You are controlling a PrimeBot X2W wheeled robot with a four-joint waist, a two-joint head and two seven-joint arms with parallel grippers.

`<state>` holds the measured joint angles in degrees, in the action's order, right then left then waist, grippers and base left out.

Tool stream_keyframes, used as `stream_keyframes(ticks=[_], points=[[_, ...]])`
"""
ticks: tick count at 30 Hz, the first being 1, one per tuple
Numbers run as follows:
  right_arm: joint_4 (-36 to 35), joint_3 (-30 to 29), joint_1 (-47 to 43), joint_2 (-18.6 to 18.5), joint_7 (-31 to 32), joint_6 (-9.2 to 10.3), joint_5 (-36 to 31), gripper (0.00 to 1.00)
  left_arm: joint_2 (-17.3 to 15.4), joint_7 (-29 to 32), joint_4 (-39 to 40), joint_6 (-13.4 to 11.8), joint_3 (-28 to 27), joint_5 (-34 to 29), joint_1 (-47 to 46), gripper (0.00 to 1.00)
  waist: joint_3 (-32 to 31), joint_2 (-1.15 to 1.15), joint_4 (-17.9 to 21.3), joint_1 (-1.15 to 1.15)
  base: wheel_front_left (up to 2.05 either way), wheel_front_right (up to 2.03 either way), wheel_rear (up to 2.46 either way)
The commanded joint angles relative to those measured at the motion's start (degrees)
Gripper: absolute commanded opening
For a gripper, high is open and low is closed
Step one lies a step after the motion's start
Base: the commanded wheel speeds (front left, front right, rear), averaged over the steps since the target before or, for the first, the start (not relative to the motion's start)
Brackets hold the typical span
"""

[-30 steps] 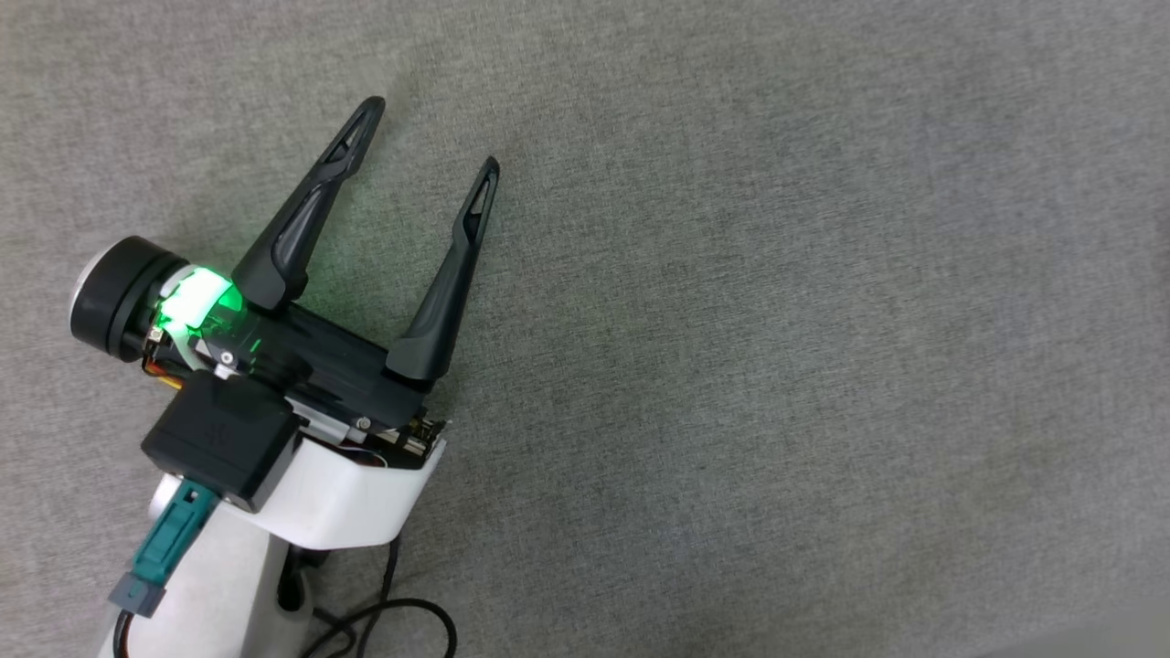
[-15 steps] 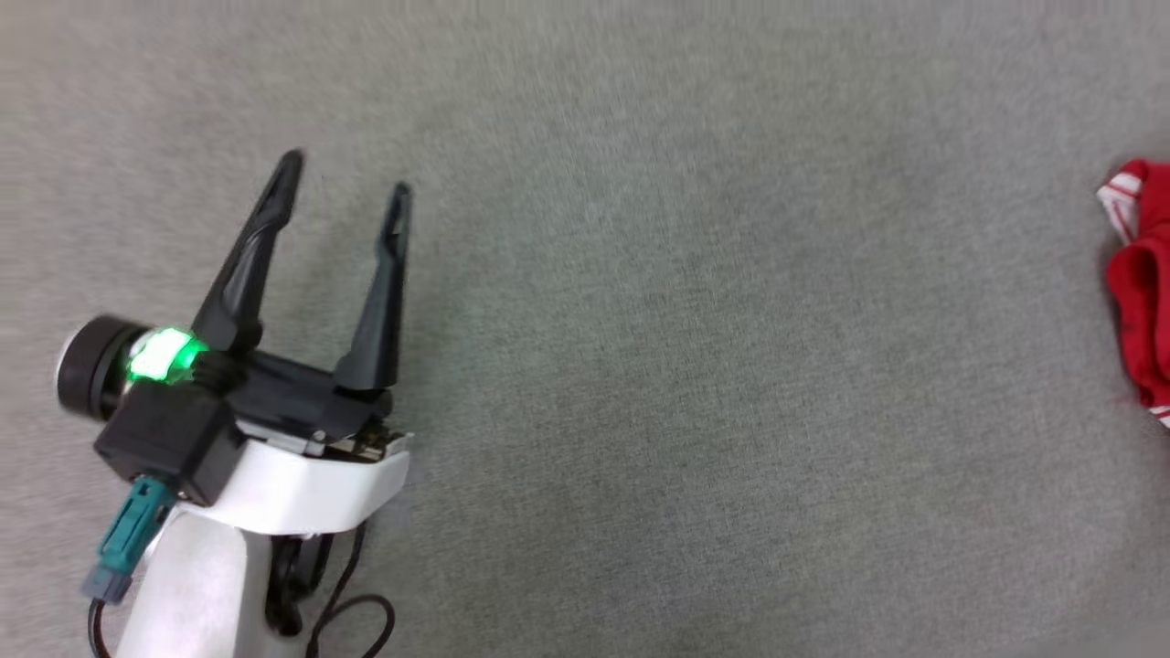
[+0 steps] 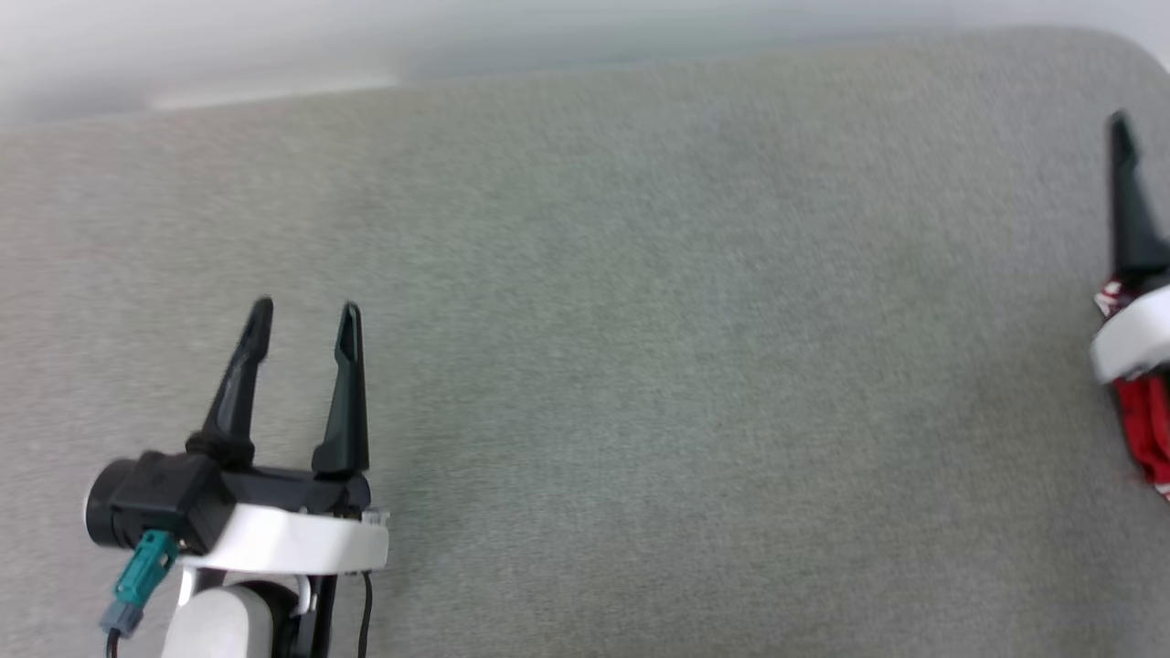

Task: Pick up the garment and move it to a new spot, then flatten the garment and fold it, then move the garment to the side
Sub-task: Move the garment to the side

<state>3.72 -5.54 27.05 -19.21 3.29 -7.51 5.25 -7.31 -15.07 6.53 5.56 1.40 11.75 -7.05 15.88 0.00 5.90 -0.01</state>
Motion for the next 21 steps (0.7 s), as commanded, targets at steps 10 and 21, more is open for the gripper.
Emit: stream_keyframes(ticks=[10,21], points=[[-3.0,2.7,-12.9,8.9,-7.5,0.04,5.1,1.0,1.4,-0.1,-3.7,1.4,-0.4,1.1,4.4,1.0,-6.6,0.0,-4.5,0.01,0.0,0.0,0.0],[-0.3,4.9,-20.6,14.4,-11.8,0.04,6.6,1.0,2.5,-0.1,-5.6,1.8,-0.7,0.0,6.9,1.0,-9.4,0.0,-5.3,0.01,0.0,0.0,0.0]])
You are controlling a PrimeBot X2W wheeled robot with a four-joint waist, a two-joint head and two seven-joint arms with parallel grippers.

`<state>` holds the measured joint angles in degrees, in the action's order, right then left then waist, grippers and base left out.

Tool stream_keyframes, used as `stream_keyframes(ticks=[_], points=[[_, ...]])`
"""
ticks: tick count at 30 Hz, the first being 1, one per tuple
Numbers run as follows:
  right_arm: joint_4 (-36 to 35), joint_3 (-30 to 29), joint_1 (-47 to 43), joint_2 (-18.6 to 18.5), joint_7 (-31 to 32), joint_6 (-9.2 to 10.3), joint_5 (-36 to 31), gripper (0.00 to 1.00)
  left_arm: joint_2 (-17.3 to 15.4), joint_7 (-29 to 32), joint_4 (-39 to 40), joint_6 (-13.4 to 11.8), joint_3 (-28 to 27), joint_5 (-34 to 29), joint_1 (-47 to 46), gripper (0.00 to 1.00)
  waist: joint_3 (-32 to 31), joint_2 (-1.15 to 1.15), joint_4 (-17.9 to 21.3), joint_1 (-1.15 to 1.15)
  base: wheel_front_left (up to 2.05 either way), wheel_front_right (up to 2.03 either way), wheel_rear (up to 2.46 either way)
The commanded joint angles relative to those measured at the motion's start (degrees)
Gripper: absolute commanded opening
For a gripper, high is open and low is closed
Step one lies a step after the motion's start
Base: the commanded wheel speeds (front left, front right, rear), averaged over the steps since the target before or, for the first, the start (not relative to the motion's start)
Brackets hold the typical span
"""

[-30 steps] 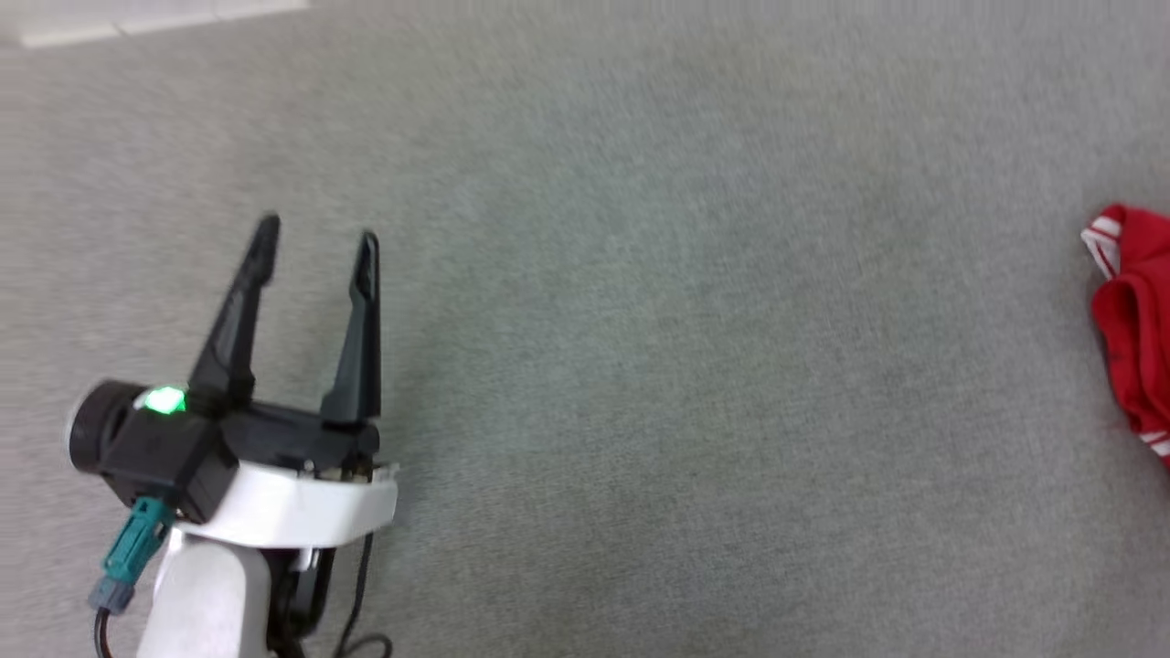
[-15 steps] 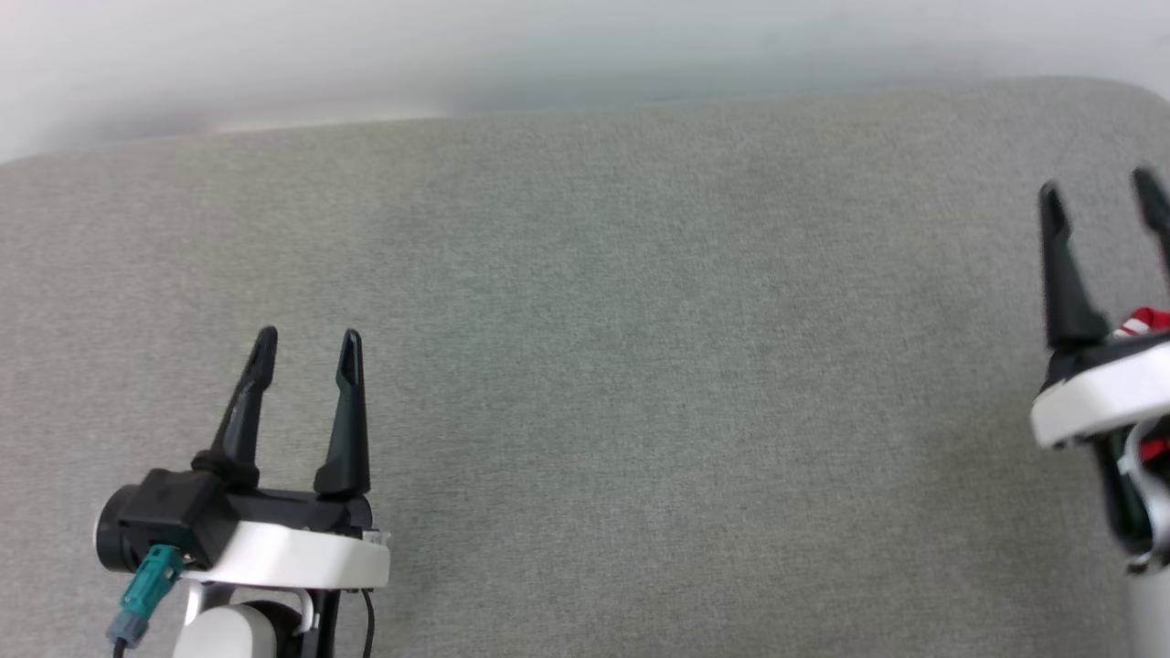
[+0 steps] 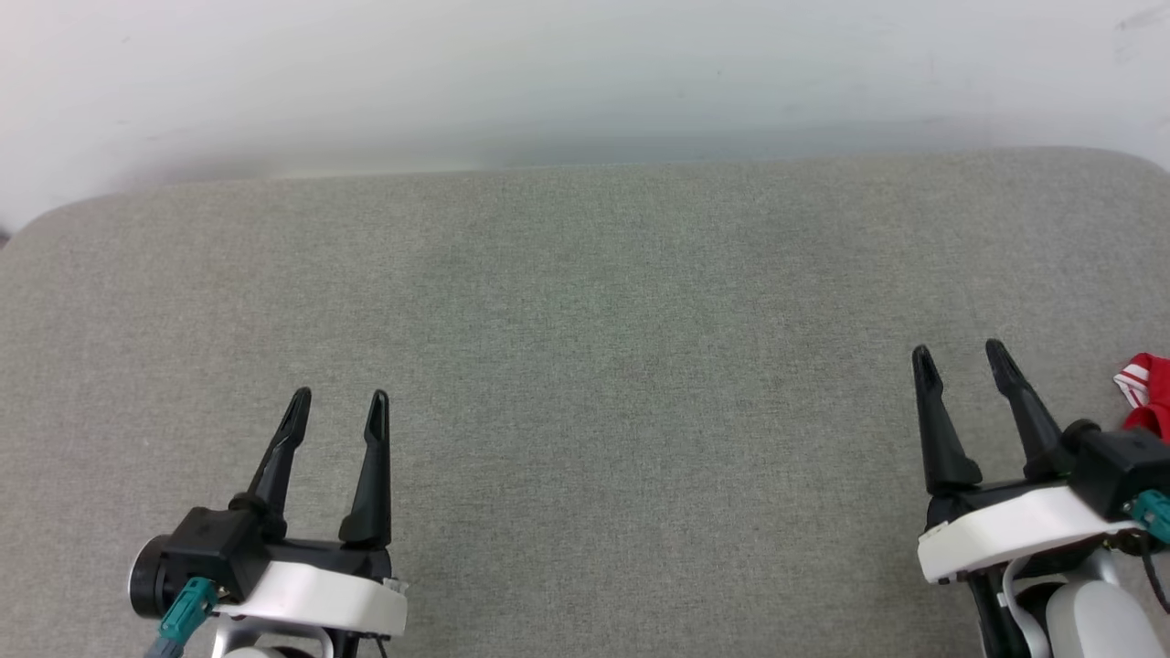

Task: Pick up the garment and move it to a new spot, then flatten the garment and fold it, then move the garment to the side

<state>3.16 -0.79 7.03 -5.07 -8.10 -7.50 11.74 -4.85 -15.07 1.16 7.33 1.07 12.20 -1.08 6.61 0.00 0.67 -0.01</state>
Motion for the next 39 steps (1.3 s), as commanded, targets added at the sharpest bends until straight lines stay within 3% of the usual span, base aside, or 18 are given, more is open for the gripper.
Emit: stream_keyframes(ticks=[1,29,30,39], points=[[0.4,0.2,-0.9,0.5,-0.7,0.02,-0.2,1.0,0.2,-0.1,-0.4,0.0,-0.5,-0.8,1.0,1.0,-0.3,0.0,-0.1,0.01,0.0,0.0,0.0],[3.6,1.8,-1.0,0.8,-2.0,0.02,-0.9,1.0,1.5,-0.1,-0.5,0.1,-2.5,-0.9,0.9,1.0,-0.9,0.0,0.0,0.01,0.0,0.0,0.0],[3.6,1.7,-0.9,0.9,-2.0,0.0,-0.9,0.0,1.5,0.0,-0.6,0.1,-2.3,-1.0,1.1,0.0,-0.9,0.0,0.0,0.01,0.0,0.0,0.0],[5.2,1.3,-1.4,1.0,-0.6,0.0,7.1,0.0,1.2,1.6,-2.5,-0.1,-2.0,7.3,1.0,0.0,-1.2,0.0,0.0,0.01,0.0,0.0,0.0]])
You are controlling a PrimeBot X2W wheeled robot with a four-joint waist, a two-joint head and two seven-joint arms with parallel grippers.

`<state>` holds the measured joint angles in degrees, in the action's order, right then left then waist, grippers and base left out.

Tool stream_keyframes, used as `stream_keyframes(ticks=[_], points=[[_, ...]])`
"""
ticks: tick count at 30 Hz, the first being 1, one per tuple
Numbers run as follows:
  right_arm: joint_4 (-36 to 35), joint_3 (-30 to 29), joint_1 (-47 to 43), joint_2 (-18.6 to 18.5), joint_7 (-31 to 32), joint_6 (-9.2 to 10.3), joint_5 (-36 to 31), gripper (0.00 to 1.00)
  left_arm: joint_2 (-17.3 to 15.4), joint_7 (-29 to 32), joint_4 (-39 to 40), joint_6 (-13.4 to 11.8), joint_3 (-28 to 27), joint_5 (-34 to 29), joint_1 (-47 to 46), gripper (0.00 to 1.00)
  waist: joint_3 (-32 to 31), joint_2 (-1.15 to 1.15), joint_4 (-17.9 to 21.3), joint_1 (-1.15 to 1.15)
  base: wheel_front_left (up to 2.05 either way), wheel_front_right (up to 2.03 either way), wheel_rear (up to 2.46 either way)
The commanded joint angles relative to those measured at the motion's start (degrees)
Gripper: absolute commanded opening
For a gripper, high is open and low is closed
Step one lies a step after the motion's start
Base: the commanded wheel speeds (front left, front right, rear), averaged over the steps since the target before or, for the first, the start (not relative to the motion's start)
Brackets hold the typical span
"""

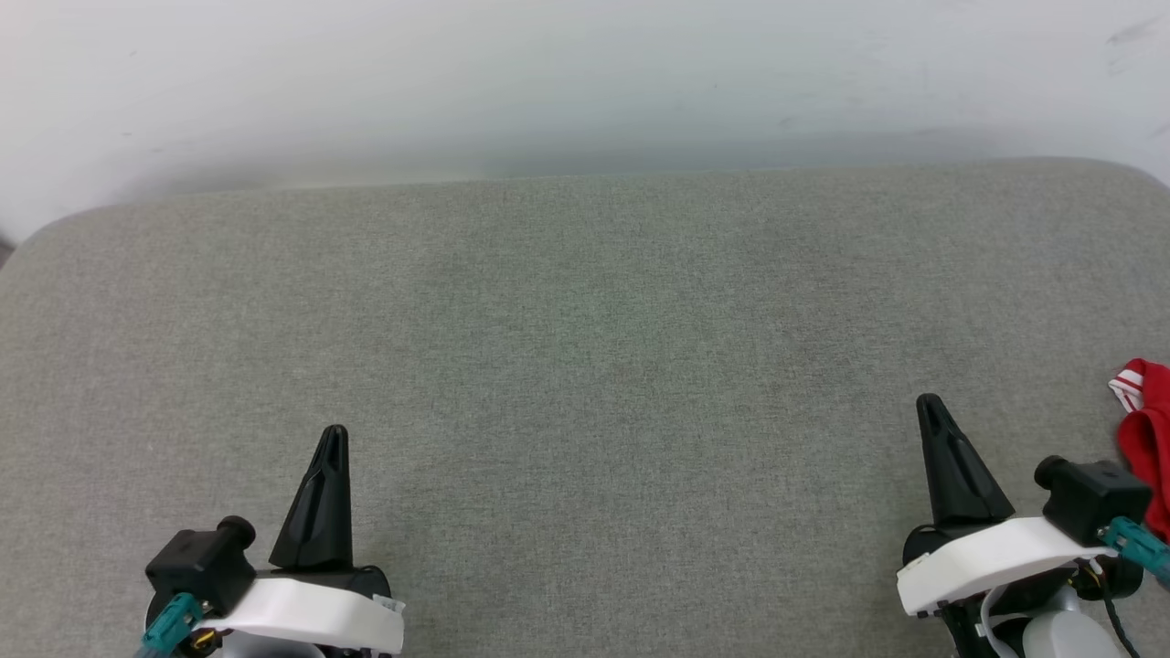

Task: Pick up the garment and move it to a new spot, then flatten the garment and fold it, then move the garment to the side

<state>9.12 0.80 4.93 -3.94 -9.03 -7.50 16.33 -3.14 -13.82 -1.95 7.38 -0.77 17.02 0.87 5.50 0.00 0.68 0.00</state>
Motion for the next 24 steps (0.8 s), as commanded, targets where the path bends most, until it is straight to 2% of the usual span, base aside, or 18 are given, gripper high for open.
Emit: stream_keyframes(ticks=[1,24], points=[[-0.7,-0.3,0.8,-0.1,0.5,0.0,3.6,0.0,-0.5,0.6,0.4,-0.1,-0.2,3.6,-1.1,0.0,-0.1,0.0,0.0,0.0,0.0,0.0,0.0],[0.9,-1.9,1.1,-0.2,4.6,0.0,25.6,0.0,-1.5,5.3,-3.8,0.1,-0.4,26.2,-3.3,0.0,-1.1,0.0,-0.2,0.0,0.0,0.0,0.0]])
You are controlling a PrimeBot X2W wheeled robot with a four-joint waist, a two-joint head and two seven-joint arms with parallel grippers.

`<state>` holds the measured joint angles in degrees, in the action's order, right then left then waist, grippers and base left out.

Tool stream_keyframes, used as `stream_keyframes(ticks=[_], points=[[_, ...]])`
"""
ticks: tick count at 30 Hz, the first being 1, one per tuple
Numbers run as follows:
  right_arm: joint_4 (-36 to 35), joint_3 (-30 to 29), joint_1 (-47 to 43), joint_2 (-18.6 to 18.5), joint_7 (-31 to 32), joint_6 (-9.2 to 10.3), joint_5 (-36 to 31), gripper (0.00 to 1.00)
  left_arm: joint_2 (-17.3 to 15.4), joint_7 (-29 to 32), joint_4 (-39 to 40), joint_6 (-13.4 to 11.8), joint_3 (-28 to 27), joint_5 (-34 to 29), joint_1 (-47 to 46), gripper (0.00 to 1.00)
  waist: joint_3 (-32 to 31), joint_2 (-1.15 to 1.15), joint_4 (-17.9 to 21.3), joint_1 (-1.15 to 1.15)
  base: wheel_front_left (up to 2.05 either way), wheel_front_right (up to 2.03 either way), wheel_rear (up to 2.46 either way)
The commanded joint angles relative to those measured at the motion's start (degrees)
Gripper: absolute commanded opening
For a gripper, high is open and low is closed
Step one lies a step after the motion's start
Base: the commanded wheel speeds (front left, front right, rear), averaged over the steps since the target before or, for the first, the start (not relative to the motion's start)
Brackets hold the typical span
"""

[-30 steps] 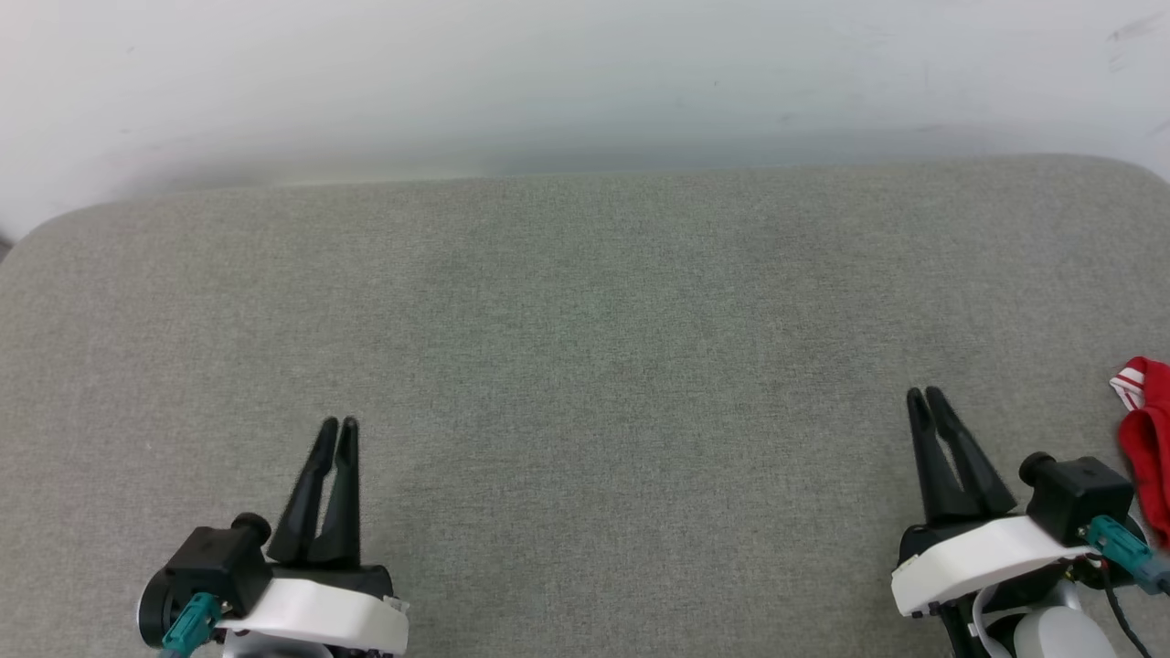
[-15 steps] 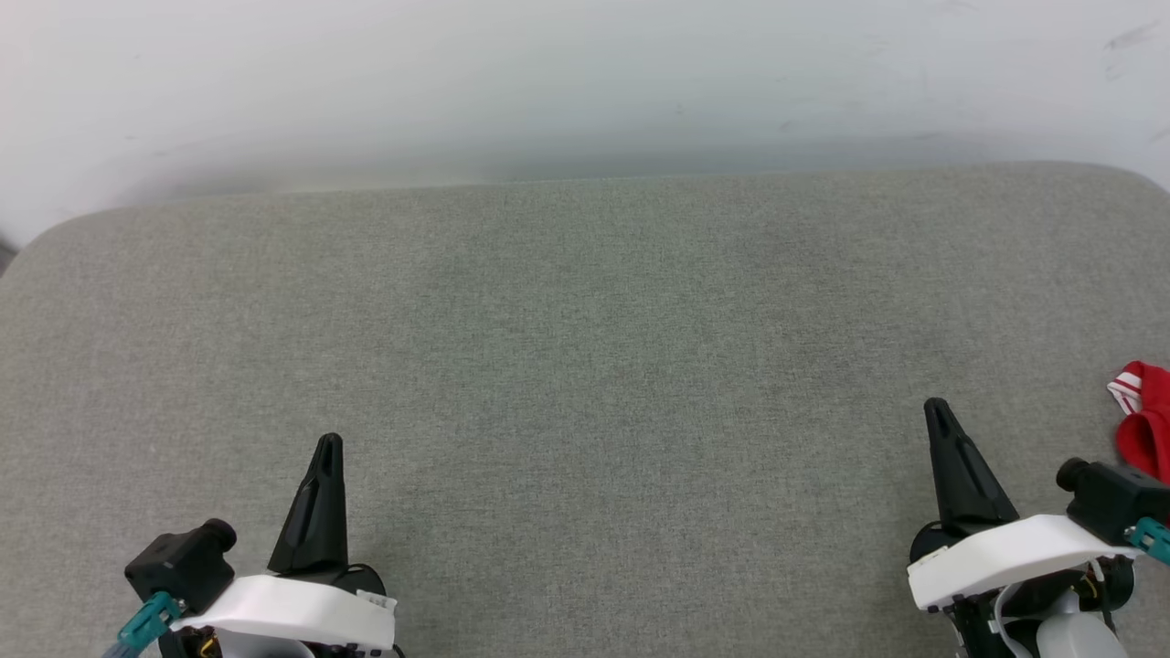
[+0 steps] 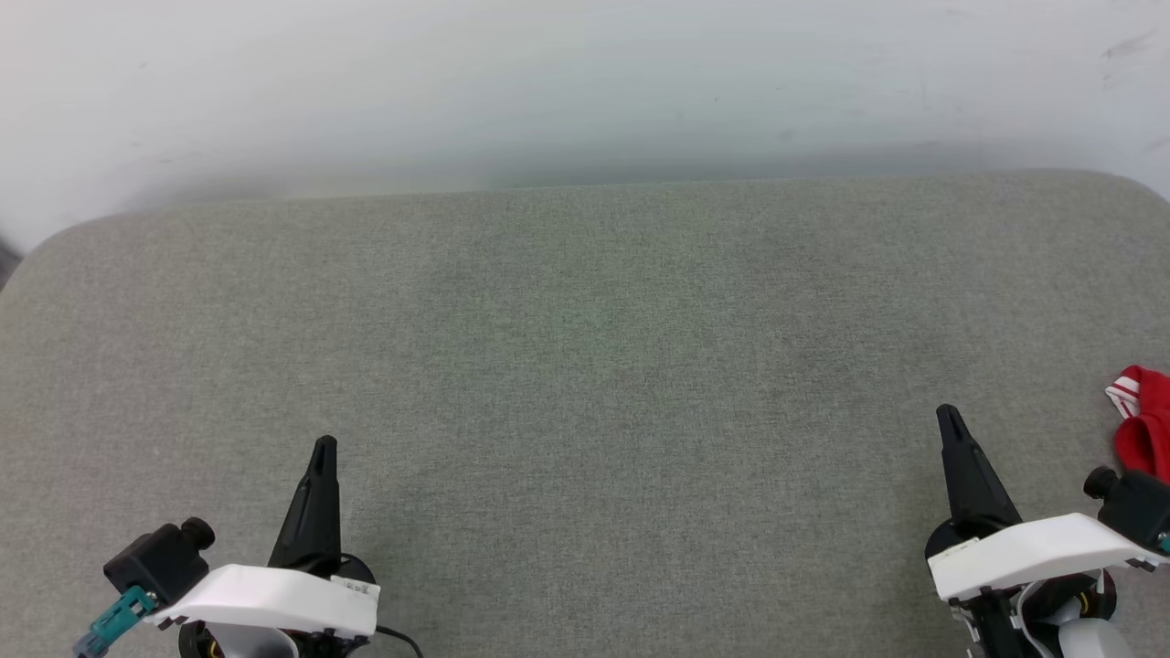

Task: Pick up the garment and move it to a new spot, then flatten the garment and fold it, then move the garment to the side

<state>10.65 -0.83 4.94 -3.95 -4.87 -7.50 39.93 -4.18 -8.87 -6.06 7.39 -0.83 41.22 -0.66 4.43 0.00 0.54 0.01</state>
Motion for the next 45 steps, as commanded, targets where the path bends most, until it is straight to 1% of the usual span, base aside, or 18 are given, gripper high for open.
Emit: stream_keyframes(ticks=[1,21,45], points=[[-0.6,-0.3,1.1,-0.2,0.4,0.0,2.0,0.0,-0.4,0.4,0.3,0.0,-0.3,2.0,-1.8,0.0,-0.1,0.0,0.0,-0.01,0.0,0.0,0.0],[0.5,-1.5,1.2,-0.1,3.4,0.01,17.0,0.0,-0.7,4.0,-1.9,0.1,-0.9,17.2,-2.9,0.0,-0.9,0.0,-0.1,-0.01,0.0,0.0,0.0],[1.6,-2.9,1.3,0.2,6.4,0.01,31.4,0.0,-0.6,7.7,-4.2,0.1,-1.8,31.5,-3.9,0.0,-2.0,0.0,-0.3,-0.01,0.0,0.0,0.0]])
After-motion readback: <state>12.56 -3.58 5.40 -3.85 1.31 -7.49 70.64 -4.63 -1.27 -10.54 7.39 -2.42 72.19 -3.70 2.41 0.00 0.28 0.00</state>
